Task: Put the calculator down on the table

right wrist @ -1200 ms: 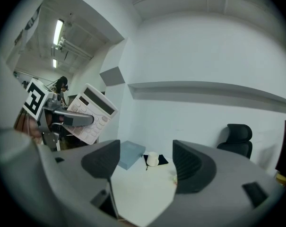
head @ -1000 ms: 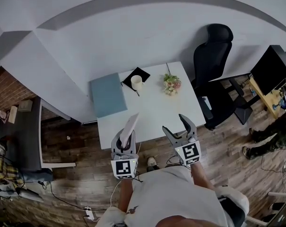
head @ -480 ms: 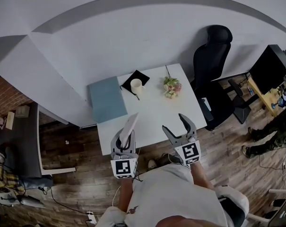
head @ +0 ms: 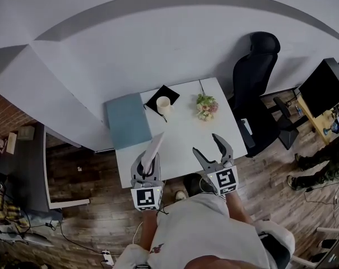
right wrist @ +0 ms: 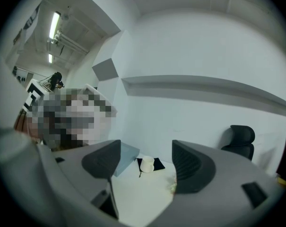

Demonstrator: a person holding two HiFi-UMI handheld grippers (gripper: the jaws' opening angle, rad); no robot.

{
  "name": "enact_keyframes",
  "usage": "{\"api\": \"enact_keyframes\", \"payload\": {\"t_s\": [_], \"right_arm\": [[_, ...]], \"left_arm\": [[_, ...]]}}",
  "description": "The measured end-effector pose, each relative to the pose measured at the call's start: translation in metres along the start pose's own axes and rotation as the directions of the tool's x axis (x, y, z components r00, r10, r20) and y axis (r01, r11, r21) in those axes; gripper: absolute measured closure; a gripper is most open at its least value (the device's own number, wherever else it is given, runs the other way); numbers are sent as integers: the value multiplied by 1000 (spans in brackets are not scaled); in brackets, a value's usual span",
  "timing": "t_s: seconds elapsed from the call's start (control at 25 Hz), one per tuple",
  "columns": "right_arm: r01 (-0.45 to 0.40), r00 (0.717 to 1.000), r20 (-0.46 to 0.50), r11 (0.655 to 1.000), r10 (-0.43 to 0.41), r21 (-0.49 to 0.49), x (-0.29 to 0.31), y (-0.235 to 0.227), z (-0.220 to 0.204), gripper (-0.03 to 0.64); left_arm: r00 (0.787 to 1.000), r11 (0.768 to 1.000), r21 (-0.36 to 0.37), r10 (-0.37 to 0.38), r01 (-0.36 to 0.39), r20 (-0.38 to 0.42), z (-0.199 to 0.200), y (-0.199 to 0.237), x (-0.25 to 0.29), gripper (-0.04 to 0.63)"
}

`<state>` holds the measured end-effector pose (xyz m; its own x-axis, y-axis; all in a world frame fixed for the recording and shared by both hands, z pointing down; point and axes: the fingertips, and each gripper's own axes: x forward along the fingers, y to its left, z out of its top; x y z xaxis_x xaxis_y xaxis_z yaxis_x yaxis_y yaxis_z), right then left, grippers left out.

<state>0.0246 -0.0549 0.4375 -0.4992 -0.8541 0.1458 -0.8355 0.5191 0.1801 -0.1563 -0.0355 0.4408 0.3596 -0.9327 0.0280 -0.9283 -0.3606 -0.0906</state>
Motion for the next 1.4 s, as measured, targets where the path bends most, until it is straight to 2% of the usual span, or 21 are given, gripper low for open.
{"api": "enact_keyframes", "payload": {"t_s": [0.52,0.68,0.96,1.12,1.4], "right_arm": [[-38,999,-2,999,38,22,55,-37,-11,276],[-45,999,-2,999,45,24,71,-52,-10,278],[-70,997,23,997,69,27,97,-76,-1,278],[-86,996,28,996,85,35,109,-90,2,281],[-117,992,45,992,114,49,132,-115,5,285]], "left_arm": [[999,999,5,33,-33,-18,-6,14,58,497],[999,999,-16,46,-46,-21,3,15,78,497],[998,997,20,70,-69,-7,7,23,109,497],[996,997,-6,82,-82,-25,18,19,127,497],[995,994,58,97,-95,-22,20,20,158,497]]}}
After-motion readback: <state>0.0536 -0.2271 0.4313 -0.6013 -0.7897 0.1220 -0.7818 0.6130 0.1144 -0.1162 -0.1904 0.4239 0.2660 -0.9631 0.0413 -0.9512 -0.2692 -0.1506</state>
